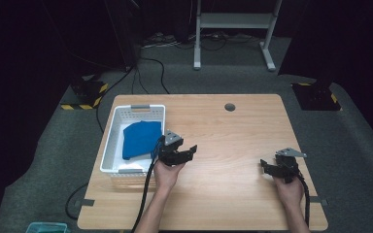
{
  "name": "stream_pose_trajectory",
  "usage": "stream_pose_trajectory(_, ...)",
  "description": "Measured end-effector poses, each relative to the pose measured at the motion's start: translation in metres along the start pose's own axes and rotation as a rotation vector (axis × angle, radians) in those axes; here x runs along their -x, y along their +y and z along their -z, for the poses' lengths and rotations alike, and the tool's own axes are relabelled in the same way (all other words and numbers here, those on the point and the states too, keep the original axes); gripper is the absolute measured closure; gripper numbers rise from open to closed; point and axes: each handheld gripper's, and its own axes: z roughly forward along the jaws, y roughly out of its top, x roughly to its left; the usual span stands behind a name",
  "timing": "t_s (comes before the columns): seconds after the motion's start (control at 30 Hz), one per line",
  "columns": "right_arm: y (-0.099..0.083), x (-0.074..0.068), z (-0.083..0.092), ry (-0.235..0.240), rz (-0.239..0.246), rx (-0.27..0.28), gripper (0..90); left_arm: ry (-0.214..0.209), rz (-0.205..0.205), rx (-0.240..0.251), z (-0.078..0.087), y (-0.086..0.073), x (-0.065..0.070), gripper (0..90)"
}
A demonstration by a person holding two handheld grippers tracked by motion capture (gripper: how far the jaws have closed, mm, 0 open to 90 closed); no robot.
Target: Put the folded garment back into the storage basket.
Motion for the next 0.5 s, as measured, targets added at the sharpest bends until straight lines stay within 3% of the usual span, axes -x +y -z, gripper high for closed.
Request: stream_pose_trajectory(0.5, 0.0, 0.0, 0.0, 0.0, -0.001, 0.0, 30.1, -0.003, -0.006, -0.024, -0.011, -0.01, 0.004, 36.1)
